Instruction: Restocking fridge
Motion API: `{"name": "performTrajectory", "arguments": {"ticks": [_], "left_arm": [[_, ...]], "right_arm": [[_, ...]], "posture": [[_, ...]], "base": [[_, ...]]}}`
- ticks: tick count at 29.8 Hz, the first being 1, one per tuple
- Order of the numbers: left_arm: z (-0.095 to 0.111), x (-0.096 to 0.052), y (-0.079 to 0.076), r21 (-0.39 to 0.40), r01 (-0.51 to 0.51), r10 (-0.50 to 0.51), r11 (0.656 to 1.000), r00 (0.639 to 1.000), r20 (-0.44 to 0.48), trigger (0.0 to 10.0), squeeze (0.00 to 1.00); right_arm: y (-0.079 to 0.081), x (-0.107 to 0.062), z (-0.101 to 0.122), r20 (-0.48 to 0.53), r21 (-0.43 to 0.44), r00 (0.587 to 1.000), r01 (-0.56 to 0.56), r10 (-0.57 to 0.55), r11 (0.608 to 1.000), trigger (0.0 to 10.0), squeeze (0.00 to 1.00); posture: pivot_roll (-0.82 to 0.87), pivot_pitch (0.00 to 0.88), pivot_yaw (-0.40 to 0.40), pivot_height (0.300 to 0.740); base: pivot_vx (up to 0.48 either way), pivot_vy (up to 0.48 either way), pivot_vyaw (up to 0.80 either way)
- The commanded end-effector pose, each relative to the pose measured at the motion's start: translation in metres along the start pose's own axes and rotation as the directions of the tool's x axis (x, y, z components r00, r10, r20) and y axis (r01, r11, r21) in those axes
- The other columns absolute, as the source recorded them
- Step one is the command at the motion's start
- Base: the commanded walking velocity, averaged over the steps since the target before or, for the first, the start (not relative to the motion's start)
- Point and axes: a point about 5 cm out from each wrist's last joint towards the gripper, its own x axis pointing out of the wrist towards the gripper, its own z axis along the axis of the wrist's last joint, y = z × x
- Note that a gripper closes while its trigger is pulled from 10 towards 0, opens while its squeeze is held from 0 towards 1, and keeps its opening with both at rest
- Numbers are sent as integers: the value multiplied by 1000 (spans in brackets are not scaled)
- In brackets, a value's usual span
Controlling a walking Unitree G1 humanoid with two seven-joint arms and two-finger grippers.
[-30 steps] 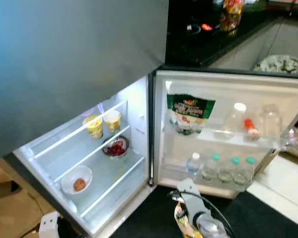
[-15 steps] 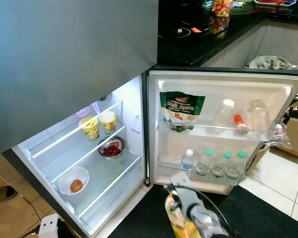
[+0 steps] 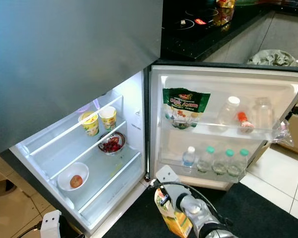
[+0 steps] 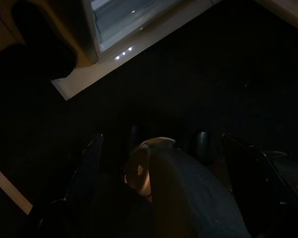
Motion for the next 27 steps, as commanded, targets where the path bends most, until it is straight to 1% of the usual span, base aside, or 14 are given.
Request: {"name": "performTrajectory", "arguments": {"ticks": [1, 2, 5, 12, 20, 26, 27], "left_arm": [[-2, 1, -3, 2, 9, -9, 1000, 1000, -9, 10000, 0], [-2, 1, -3, 2, 9, -9, 1000, 1000, -9, 10000, 0], [-3, 0, -2, 3, 9, -9, 1000, 1000, -12, 10000, 0], [-5, -1, 0, 6, 8, -7, 1000, 1000, -19, 10000, 0], [-6, -1, 1, 10, 8, -7, 1000, 1000, -22, 10000, 0], [-6, -1, 1, 13, 9, -9, 1000, 1000, -21, 10000, 0], [-6, -1, 1, 0, 6, -6, 1000, 1000, -25, 10000, 0]], "right_arm": [[-1, -2, -7, -26, 12, 1000, 12, -11, 1000, 10000, 0], [-1, -2, -7, -26, 12, 1000, 12, -11, 1000, 10000, 0], [1, -7, -26, -81, 55, 996, 25, -20, 998, 10000, 0], [3, -11, -37, -113, 89, 993, 35, -24, 995, 10000, 0], [6, -10, -37, -113, 81, 994, 23, -14, 996, 10000, 0], [5, -9, -34, -103, 81, 995, 26, -18, 996, 10000, 0], [5, -9, -34, -102, 81, 995, 27, -18, 996, 10000, 0]], "posture": [[-40, 0, 20, 740], [-40, 0, 20, 740], [-40, 0, 20, 740], [-41, 0, 23, 740], [-41, 0, 27, 740], [-40, 0, 28, 740], [-40, 0, 29, 740]], "base": [[0, 0, 0], [0, 0, 0], [231, 0, 0], [369, 0, 0], [388, 0, 0], [416, 0, 0], [0, 0, 0]]}}
